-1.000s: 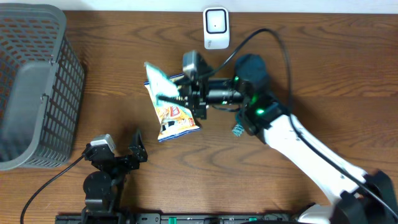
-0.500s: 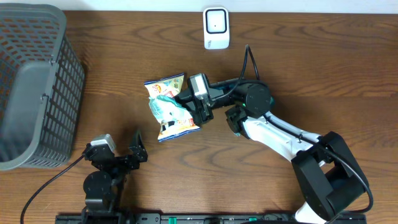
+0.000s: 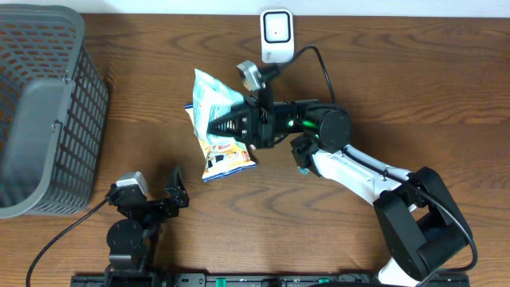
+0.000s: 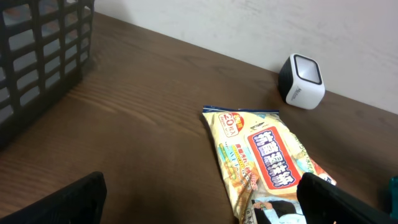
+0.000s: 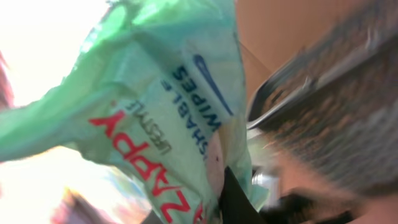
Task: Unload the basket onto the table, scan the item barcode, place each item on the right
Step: 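Lift the wipes pack with the right gripper toward the barcode scanner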
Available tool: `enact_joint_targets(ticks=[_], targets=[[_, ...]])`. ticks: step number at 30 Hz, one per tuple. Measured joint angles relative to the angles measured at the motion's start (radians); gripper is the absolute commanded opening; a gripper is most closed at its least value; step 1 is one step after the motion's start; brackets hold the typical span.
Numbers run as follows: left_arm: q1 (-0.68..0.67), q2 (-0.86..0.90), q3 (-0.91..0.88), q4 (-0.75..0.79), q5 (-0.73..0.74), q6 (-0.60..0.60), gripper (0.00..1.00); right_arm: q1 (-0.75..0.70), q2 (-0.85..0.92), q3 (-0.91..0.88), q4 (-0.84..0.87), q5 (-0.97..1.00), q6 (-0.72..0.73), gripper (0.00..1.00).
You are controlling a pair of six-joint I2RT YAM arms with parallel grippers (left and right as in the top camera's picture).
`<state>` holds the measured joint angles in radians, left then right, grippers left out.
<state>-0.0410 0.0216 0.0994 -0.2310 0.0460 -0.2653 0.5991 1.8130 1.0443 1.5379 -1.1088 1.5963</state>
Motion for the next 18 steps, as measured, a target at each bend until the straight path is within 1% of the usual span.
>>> enact_joint_targets(ticks=[2, 6, 10, 18], targets=[[0.000, 0.000, 0.000, 0.000, 0.000, 0.000, 0.98, -0.010, 0.000, 0.000, 0.000, 0.010, 0.161, 0.01], [0.000, 0.000, 0.000, 0.000, 0.000, 0.000, 0.98, -0.037, -0.006, 0.000, 0.000, 0.021, 0.327, 0.01], [0.000, 0.000, 0.000, 0.000, 0.000, 0.000, 0.98, -0.066, -0.047, 0.000, -0.006, 0.027, 0.398, 0.01], [0.000, 0.000, 0.000, 0.000, 0.000, 0.000, 0.98, -0.108, -0.175, 0.000, -0.035, 0.005, 0.440, 0.01]])
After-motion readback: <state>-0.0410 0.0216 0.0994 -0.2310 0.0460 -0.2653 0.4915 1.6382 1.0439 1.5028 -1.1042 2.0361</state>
